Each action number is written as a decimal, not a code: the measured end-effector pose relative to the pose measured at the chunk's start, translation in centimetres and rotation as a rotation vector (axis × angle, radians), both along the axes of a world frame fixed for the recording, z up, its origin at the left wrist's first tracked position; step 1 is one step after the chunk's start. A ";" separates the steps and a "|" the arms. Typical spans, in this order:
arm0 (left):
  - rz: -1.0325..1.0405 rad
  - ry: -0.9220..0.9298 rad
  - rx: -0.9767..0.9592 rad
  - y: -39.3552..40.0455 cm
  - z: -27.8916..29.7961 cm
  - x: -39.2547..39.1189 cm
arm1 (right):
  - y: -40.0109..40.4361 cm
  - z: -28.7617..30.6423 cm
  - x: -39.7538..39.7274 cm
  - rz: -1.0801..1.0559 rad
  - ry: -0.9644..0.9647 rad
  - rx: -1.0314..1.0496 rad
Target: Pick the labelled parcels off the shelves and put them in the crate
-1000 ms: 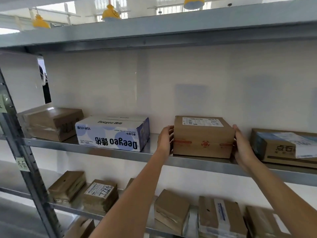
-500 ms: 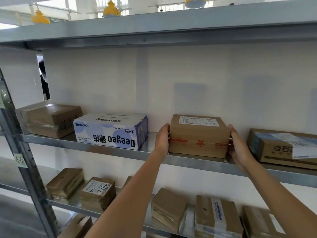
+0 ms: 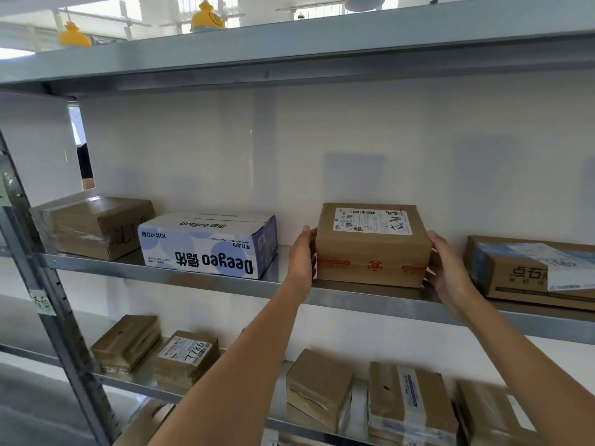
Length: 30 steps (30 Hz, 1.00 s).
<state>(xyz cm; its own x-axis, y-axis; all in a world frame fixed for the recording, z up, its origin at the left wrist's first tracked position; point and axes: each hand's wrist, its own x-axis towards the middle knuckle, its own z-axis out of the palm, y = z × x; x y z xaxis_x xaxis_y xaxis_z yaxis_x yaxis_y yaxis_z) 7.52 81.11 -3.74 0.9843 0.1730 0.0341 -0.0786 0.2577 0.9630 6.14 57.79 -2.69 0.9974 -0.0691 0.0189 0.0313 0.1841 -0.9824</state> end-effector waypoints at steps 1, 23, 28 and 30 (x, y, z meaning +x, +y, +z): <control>-0.005 -0.002 -0.011 0.1 -0.1 0.0 | -0.1 -0.2 0.1 0.004 0.021 0.000; -0.024 0.081 0.084 -0.3 0.2 -0.3 | 0.2 0.3 -0.5 0.003 -0.067 -0.091; 0.050 0.109 0.141 -1.1 0.6 -1.1 | -0.2 -0.1 0.1 0.000 -0.080 -0.076; 0.131 0.064 0.157 -1.4 0.8 -1.7 | -0.1 -0.1 0.1 -0.035 -0.056 -0.076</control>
<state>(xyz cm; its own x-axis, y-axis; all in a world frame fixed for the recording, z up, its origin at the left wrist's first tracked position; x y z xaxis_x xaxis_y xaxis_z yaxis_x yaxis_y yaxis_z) 5.78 79.76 -2.95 0.9547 0.2975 0.0086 -0.0388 0.0955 0.9947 6.28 57.66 -2.77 0.9917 -0.0997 0.0811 0.0918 0.1070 -0.9900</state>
